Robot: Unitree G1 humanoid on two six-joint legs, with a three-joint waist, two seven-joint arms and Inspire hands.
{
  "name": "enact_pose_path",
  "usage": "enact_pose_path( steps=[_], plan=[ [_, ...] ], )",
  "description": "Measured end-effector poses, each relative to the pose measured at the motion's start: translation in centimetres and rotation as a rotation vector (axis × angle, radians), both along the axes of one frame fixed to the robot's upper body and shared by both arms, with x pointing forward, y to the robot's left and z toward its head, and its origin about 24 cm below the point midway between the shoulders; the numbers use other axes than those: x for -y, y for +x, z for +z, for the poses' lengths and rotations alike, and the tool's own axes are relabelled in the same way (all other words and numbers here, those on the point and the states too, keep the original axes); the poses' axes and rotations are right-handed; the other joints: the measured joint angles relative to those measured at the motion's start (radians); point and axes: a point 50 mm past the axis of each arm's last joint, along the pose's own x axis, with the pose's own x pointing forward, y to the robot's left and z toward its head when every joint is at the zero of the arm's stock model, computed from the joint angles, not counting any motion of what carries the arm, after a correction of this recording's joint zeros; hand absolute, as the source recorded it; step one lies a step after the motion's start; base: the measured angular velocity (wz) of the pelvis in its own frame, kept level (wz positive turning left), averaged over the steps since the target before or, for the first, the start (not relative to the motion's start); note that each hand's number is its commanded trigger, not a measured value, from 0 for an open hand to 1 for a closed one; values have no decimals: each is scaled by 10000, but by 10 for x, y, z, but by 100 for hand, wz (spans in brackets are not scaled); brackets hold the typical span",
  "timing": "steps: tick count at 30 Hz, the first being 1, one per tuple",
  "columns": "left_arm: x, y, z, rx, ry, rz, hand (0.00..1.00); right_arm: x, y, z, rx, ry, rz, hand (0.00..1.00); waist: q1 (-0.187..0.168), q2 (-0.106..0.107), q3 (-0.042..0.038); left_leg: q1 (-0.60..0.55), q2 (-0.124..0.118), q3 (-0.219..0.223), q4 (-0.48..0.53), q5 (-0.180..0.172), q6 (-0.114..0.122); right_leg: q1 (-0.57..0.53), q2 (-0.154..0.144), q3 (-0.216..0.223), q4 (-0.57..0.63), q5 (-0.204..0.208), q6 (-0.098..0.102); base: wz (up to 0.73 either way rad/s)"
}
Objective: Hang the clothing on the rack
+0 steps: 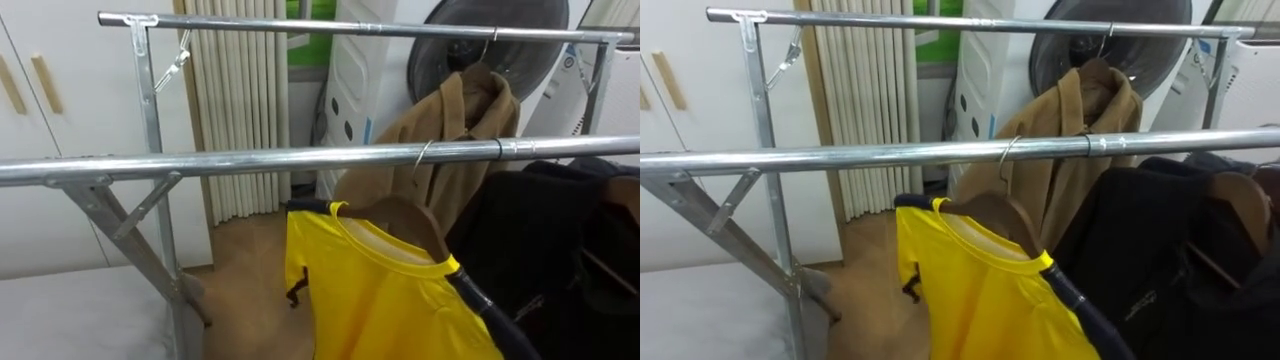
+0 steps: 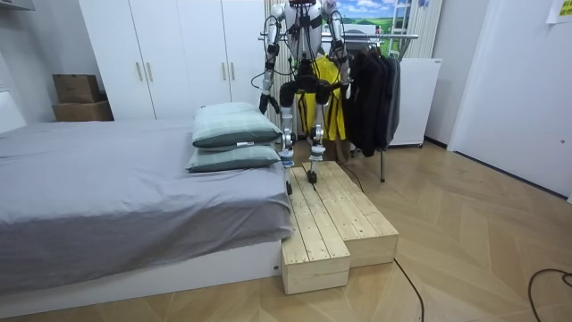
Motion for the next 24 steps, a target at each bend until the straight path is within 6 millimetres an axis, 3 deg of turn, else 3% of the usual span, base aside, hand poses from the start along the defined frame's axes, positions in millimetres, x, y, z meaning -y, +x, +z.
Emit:
enact_pose_path(
  steps=[11,24],
  plan=[
    [3,-5,-4,-182,-523,678,0,-13,-57,-25,-2318,772,-83,0,13,231,-42,-22,-4,-61,-81,2,3,52,-17,-70,-178,50,3,2],
    [7,-11,-6,-459,-1015,812,0,-12,-55,-25,-2448,609,-163,0,27,359,10,-78,-35,-387,-81,4,6,86,-159,-305,-176,-10,44,6]
  ],
)
